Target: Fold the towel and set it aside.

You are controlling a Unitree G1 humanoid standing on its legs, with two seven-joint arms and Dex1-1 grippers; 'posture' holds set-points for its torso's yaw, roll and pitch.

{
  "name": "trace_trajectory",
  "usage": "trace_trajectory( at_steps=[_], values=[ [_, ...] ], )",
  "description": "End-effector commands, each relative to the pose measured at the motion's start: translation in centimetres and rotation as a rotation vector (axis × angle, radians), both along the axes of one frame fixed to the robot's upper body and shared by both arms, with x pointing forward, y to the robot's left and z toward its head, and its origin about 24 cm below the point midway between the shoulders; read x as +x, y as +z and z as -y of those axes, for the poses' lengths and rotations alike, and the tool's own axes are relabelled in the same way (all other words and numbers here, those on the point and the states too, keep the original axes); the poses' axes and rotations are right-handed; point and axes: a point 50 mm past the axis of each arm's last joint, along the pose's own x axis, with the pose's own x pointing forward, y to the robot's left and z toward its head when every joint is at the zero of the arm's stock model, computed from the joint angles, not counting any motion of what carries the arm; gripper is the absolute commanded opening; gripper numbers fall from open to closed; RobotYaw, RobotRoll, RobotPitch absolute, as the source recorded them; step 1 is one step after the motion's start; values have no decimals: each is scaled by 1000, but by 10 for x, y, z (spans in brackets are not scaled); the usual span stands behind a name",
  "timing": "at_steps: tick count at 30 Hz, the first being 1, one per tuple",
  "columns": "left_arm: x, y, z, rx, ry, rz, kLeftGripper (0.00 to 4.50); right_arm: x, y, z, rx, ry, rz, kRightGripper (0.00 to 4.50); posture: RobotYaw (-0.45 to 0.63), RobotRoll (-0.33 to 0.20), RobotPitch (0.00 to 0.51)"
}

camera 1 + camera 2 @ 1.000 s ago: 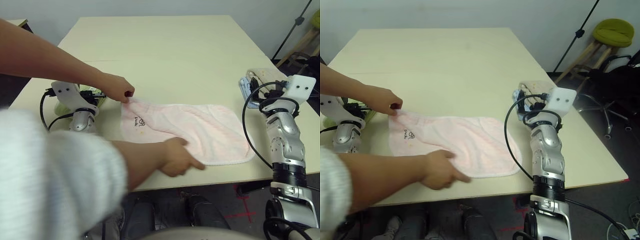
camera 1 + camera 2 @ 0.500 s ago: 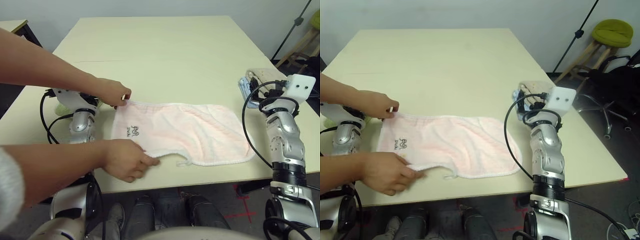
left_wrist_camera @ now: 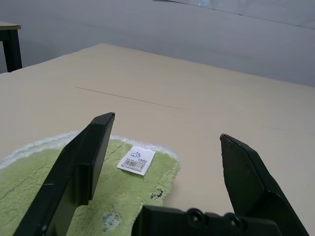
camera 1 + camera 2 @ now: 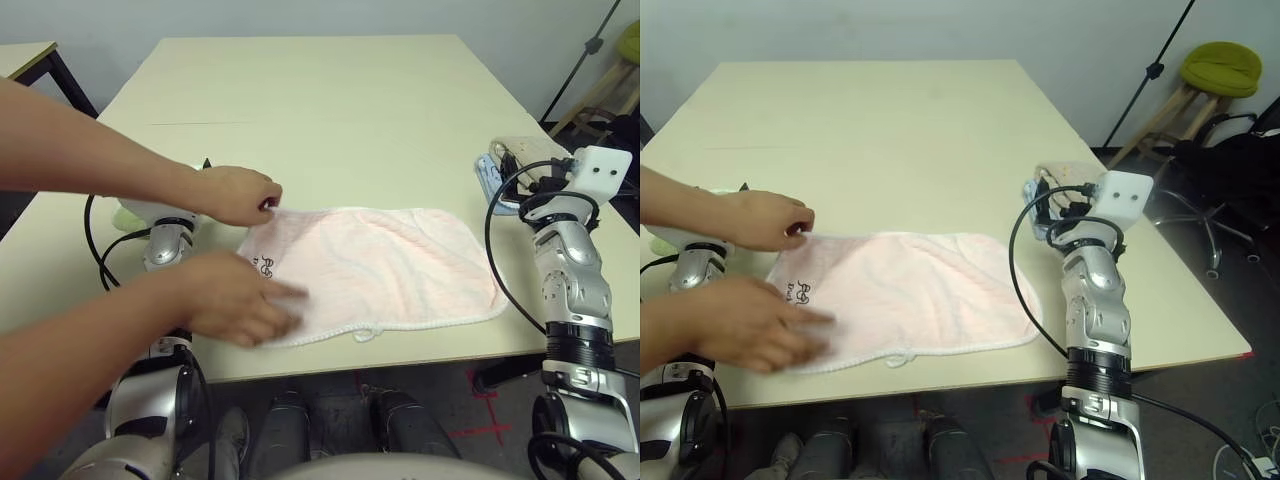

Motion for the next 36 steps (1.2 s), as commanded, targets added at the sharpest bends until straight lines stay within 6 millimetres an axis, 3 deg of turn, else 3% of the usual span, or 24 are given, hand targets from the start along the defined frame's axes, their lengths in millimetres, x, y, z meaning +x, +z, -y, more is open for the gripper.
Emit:
trace_trajectory(
  at_steps=[1, 22, 36],
  values=[
    [-2, -4, -3, -7, 8, -11, 4500, 0, -2, 1, -1, -5, -16, 4484, 13, 0, 94],
    [1, -1, -2, -7, -2, -7, 4500, 0, -2, 4, -4, -14, -16, 4484, 13, 0, 94],
    [-10, -8, -11, 25, 57, -10, 4500, 2, -7, 2, -11, 4, -49, 4484, 27, 0, 94]
  ],
)
